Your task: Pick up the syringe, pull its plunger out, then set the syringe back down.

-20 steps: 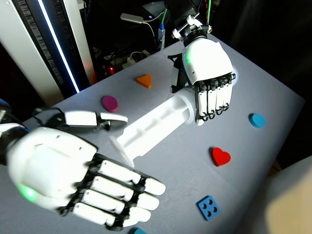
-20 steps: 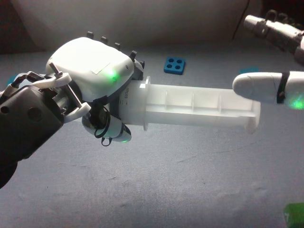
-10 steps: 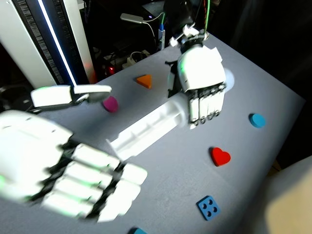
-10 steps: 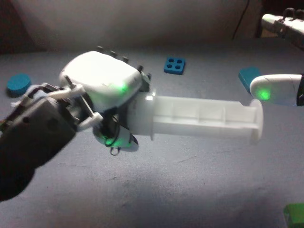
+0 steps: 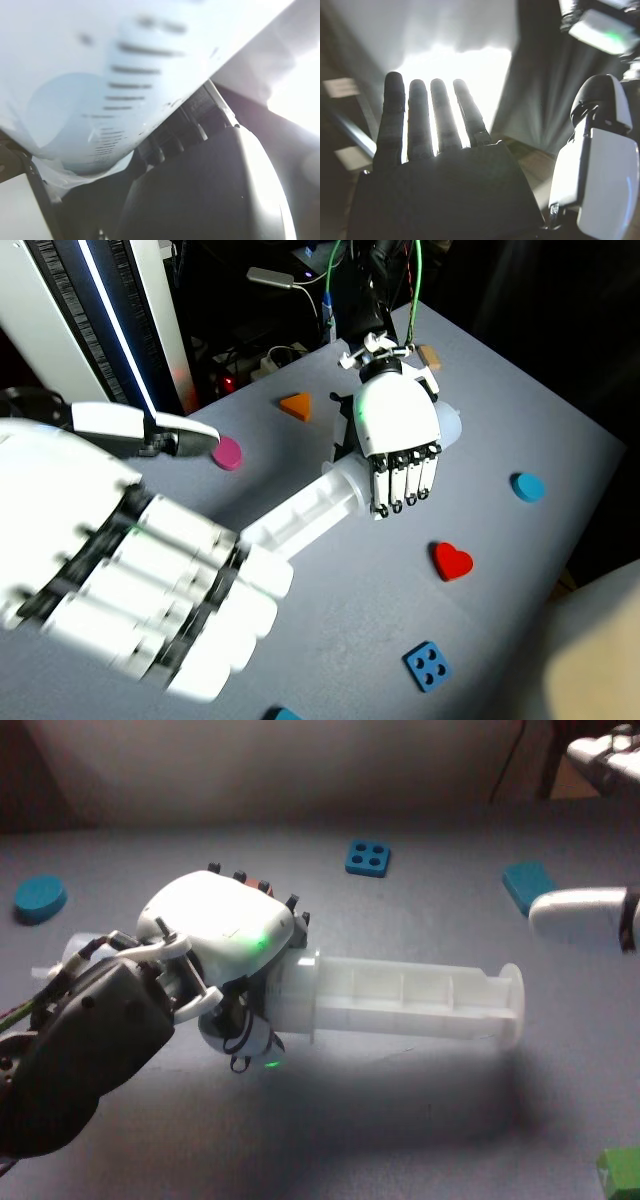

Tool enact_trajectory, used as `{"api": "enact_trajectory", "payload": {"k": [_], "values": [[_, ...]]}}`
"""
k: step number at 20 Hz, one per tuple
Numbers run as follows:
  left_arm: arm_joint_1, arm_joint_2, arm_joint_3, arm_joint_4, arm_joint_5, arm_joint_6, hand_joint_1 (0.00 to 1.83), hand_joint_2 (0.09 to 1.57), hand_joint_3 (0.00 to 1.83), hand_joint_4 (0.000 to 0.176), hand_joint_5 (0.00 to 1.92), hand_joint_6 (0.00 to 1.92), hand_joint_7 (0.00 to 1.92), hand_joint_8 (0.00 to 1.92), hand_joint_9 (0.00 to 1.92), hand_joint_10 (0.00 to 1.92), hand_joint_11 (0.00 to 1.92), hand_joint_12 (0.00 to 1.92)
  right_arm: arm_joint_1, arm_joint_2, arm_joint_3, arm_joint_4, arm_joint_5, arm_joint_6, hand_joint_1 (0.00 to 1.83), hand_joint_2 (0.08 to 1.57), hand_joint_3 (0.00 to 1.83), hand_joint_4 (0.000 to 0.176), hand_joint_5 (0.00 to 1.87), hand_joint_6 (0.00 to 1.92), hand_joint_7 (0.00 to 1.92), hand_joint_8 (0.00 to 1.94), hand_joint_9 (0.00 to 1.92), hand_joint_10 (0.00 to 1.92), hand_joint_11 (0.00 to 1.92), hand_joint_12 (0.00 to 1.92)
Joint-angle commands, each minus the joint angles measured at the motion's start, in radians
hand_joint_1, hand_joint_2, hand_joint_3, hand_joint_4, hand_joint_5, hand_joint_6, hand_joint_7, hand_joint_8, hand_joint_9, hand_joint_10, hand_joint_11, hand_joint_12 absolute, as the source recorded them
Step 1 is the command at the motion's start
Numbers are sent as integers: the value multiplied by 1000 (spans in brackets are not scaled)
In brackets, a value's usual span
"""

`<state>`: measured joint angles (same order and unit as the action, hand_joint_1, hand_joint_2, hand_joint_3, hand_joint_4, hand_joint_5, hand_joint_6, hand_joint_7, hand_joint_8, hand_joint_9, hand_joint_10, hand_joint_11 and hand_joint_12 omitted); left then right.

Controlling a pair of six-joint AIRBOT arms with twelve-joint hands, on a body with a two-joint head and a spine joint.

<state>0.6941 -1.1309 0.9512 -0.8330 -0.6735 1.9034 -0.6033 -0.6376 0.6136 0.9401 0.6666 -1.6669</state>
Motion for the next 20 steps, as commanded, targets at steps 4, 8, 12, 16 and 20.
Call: {"api": "enact_trajectory", "payload": {"k": [4, 8, 12, 16, 20], "values": [[17, -9, 13, 129, -107, -85, 1281, 1080, 0, 0, 1037, 760, 1081, 969, 992, 983, 951, 1132, 0, -34, -1, 18, 160, -48, 160, 853, 7, 0, 0, 0, 0, 0, 25, 0, 0, 332], [38, -12, 22, 242, -106, -181, 1284, 1070, 0, 0, 1056, 732, 1108, 927, 991, 955, 928, 1125, 0, -36, -1, 14, 161, -48, 136, 876, 10, 0, 10, 1, 5, 0, 36, 2, 0, 376], [65, -24, 50, 380, -117, -321, 1383, 1088, 0, 0, 1007, 778, 1062, 929, 923, 1203, 911, 1152, -13, -35, -1, 1, 162, -40, 119, 886, 9, 0, 0, 0, 0, 0, 23, 0, 0, 351], [84, -39, 65, 382, -140, -322, 1381, 1093, 0, 0, 995, 803, 1035, 960, 929, 1207, 896, 1149, -14, -35, -1, -4, 166, -37, 148, 876, 2, 0, 0, 0, 0, 0, 21, 0, 0, 341], [88, -65, 95, 382, -140, -327, 1381, 1091, 0, 0, 1022, 770, 1031, 976, 919, 1210, 897, 1173, -14, -35, -2, -6, 171, -33, 151, 878, 1, 0, 8, 1, 0, 0, 31, 3, 0, 422]]}}
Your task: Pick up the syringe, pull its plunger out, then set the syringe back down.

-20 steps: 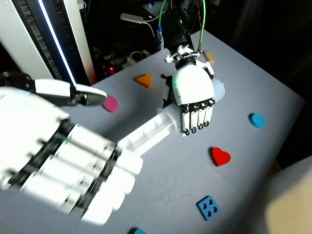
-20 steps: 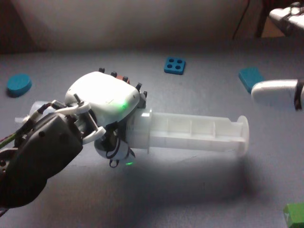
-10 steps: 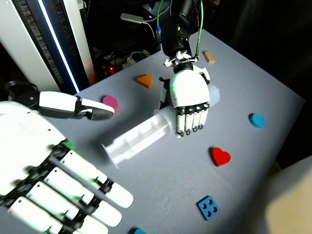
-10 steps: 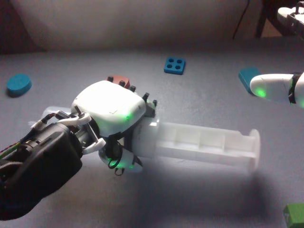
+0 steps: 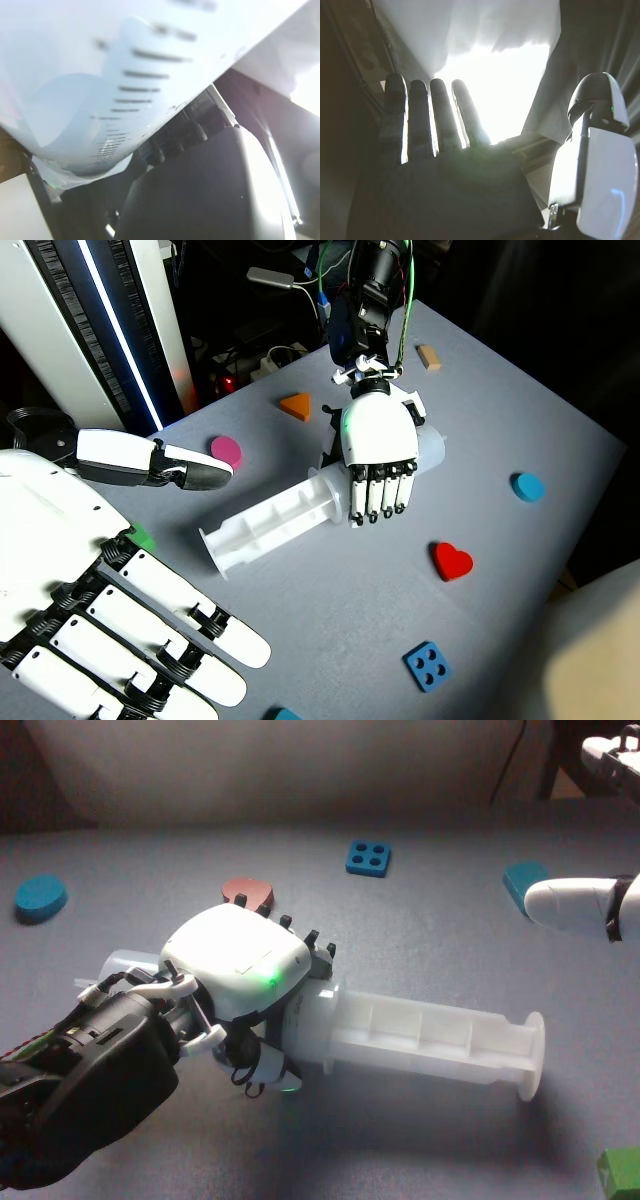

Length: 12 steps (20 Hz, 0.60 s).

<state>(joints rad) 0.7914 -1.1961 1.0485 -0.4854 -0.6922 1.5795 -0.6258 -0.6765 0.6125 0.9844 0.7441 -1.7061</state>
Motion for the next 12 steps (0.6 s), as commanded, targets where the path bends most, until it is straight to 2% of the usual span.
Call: {"api": "enact_trajectory", "payload": {"k": [1, 7, 12], "values": [[-10, -6, 5, 35, -121, -5, 1381, 1090, 0, 0, 1027, 774, 1032, 976, 914, 1209, 893, 1177, 8, 4, 0, -52, 94, 6, 125, 889, 7, 0, 8, 1, 0, 0, 32, 3, 0, 423], [-9, -33, 42, 37, -133, -21, 1379, 1100, 1, 0, 985, 842, 1003, 1006, 914, 1217, 893, 1132, 8, 3, 0, -66, 104, 11, 151, 881, 0, 0, 20, 2, 15, 3, 43, 4, 0, 425], [-8, -42, 54, 104, -133, -69, 1377, 1111, 0, 0, 956, 876, 981, 1037, 895, 1253, 883, 1187, 7, 3, 0, -66, 106, 11, 128, 896, 2, 0, 27, 1, 21, 1, 50, 1, 0, 428]]}}
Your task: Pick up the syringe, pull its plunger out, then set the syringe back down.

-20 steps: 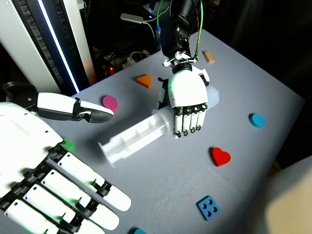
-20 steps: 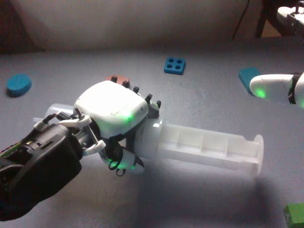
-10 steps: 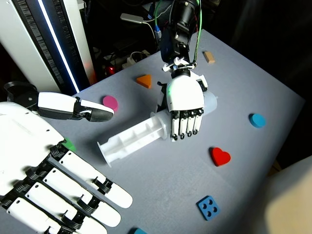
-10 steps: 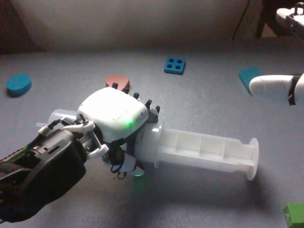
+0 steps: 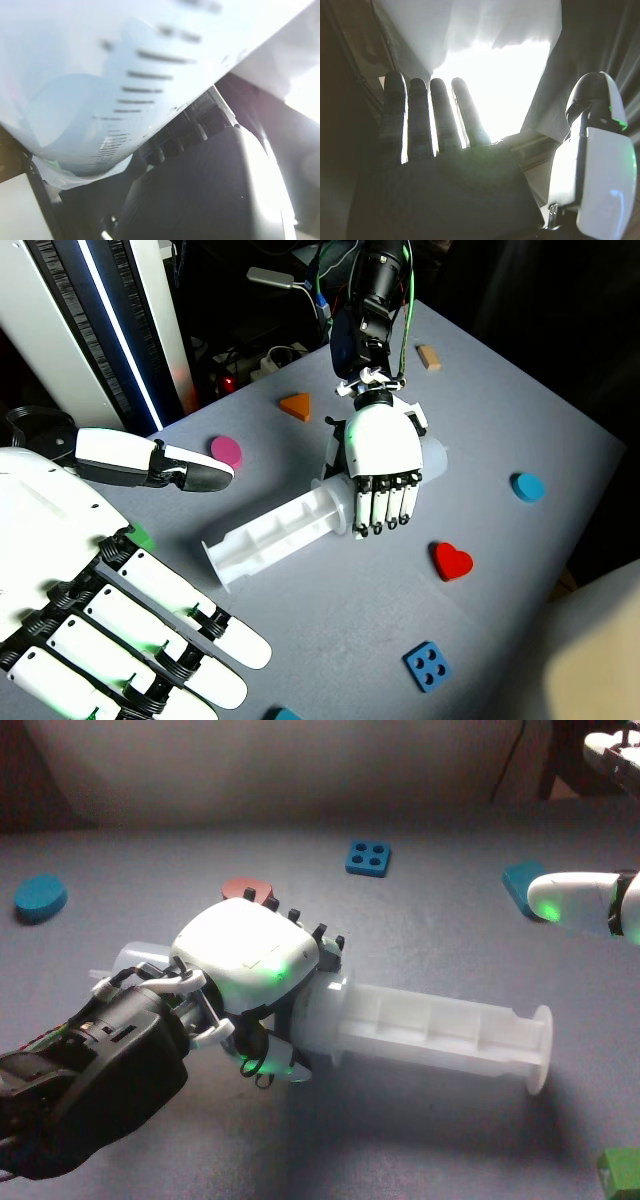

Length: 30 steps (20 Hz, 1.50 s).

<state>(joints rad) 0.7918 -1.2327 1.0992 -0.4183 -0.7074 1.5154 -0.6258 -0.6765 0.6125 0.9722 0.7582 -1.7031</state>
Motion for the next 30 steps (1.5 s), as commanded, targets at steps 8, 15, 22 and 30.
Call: {"api": "enact_trajectory", "payload": {"k": [8, 15, 22, 30], "values": [[-3, -15, -4, 37, -118, -19, 1040, 1134, 0, 0, 753, 578, 846, 603, 859, 411, 673, 982, 7, 3, 0, -54, 92, 8, 122, 894, 1, 0, 0, 1, 0, 0, 24, 0, 0, 353], [-4, -17, -10, 38, -118, -19, 431, 988, 0, 0, 480, 0, 452, 0, 412, 0, 87, 981, 7, 3, 0, -54, 94, 11, 130, 904, 2, 0, 2, 0, 1, 1, 35, 1, 0, 422], [-6, -13, -21, 37, -131, -38, 226, 940, 0, 0, 84, 2, 50, 3, 42, 2, 0, 405, 7, 3, 0, -54, 97, 13, 149, 898, 0, 0, 15, 5, 11, 3, 34, 0, 0, 421], [-65, 53, -50, 14, -113, -13, 218, 934, 0, 0, 71, 3, 52, 5, 38, 8, 0, 475, 3, 5, -4, -54, 78, 16, 180, 886, 0, 0, 10, 0, 7, 0, 19, 0, 0, 341]]}}
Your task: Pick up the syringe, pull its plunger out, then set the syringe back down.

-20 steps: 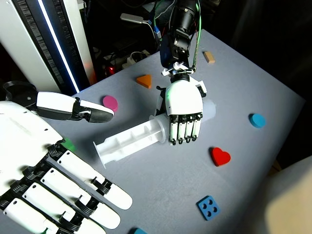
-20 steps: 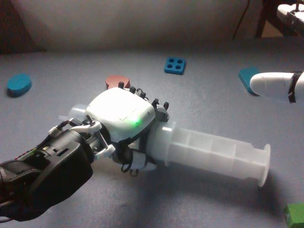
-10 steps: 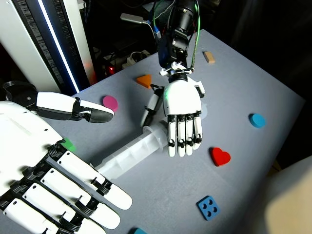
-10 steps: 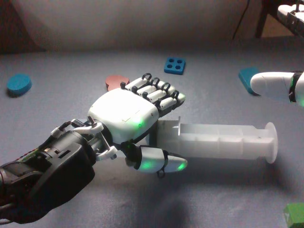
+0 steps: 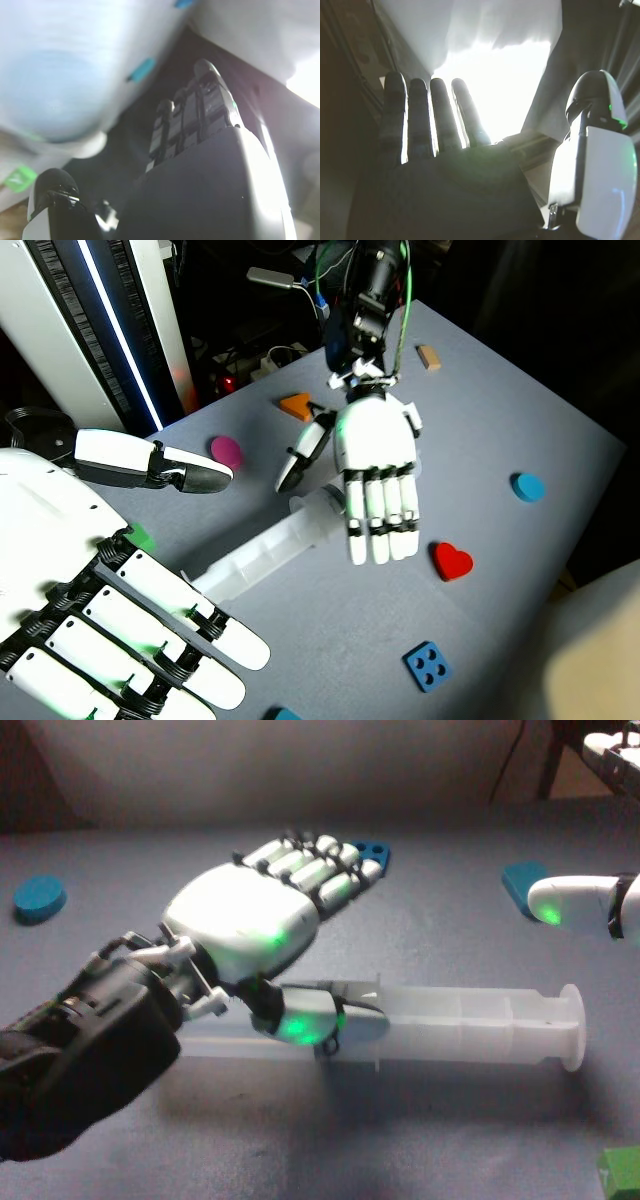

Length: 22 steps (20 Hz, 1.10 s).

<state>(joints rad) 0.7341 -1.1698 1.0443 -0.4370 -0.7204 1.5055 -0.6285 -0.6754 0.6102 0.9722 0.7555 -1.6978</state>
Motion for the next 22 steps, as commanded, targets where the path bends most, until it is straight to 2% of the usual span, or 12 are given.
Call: {"api": "enact_trajectory", "payload": {"k": [1, 6, 11, 12, 15, 16, 17, 18, 19, 20, 21, 22], "values": [[-18, 10, -7, 10, -97, 14, 221, 933, 0, 0, 74, 1, 49, 3, 36, 2, 0, 458, 5, 4, -3, -54, 78, 10, 164, 893, 0, 0, 11, 0, 7, 0, 16, 0, 0, 335], [-75, 86, -89, -210, -80, 218, 254, 922, 0, 0, 68, 2, 48, 4, 33, 4, 0, 479, 0, 8, -13, -54, 57, 13, 167, 897, 0, 0, 29, 6, 7, 0, 17, 0, 0, 385], [-174, 119, -189, -597, -116, 618, 249, 949, 4, 0, 113, 10, 106, 10, 104, 15, 0, 628, 7, 14, -21, -55, 9, 17, 122, 921, 5, 0, 107, 11, 149, 16, 147, 20, 0, 638], [-187, 122, -205, -640, -134, 659, 248, 994, 8, 0, 220, 22, 221, 19, 204, 27, 0, 809, 10, 14, -21, -55, -3, 17, 140, 948, 1, 0, 314, 15, 363, 7, 354, 19, 71, 925], [-216, 137, -256, -733, -202, 709, 444, 991, 0, 0, 669, 32, 731, 68, 714, 150, 398, 1018, -2, 7, -22, -159, -12, 19, 380, 1043, 0, 0, 771, 52, 885, 58, 877, 130, 546, 1033], [-222, 140, -267, -747, -214, 713, 500, 1002, 0, 0, 813, 8, 877, 116, 820, 294, 552, 1073, -11, 9, -26, -182, -12, 5, 473, 1055, 0, 0, 940, 50, 1013, 87, 954, 359, 672, 1145], [-229, 145, -278, -769, -222, 727, 566, 1025, 1, 0, 942, 14, 956, 224, 814, 650, 692, 1180, -17, 10, -32, -190, -12, -16, 544, 1068, 1, 0, 1089, 129, 1136, 238, 949, 856, 795, 1342], [-238, 151, -290, -776, -230, 738, 566, 1025, 1, 0, 942, 14, 956, 224, 814, 650, 692, 1180, -23, 13, -39, -220, -14, -17, 544, 1068, 1, 0, 1089, 129, 1136, 238, 949, 856, 795, 1342], [-244, 157, -299, -776, -230, 749, 621, 1057, 4, 0, 1051, 44, 915, 549, 804, 1002, 799, 1326, -28, 15, -44, -234, -15, -17, 560, 1109, 4, 0, 1031, 722, 1067, 895, 982, 1358, 941, 1598], [-249, 161, -304, -777, -228, 759, 678, 1119, 2, 0, 948, 763, 843, 1318, 836, 1584, 867, 1680, -30, 17, -46, -245, -16, -17, 631, 1147, 3, 0, 787, 1708, 909, 1810, 1032, 1880, 1124, 1906], [-255, 168, -311, -777, -225, 764, 685, 1156, 5, 0, 761, 1428, 803, 1712, 857, 1854, 904, 1873, -28, 19, -51, -257, -18, -17, 678, 1149, 1, 0, 731, 1878, 899, 1915, 1051, 1913, 1196, 1918], [-258, 172, -316, -779, -225, 764, 698, 1180, 8, 0, 773, 1822, 890, 1879, 961, 1908, 1019, 1911, -22, 18, -51, -258, -10, -16, 702, 1156, 2, 0, 713, 1912, 894, 1936, 1051, 1919, 1245, 1920]]}}
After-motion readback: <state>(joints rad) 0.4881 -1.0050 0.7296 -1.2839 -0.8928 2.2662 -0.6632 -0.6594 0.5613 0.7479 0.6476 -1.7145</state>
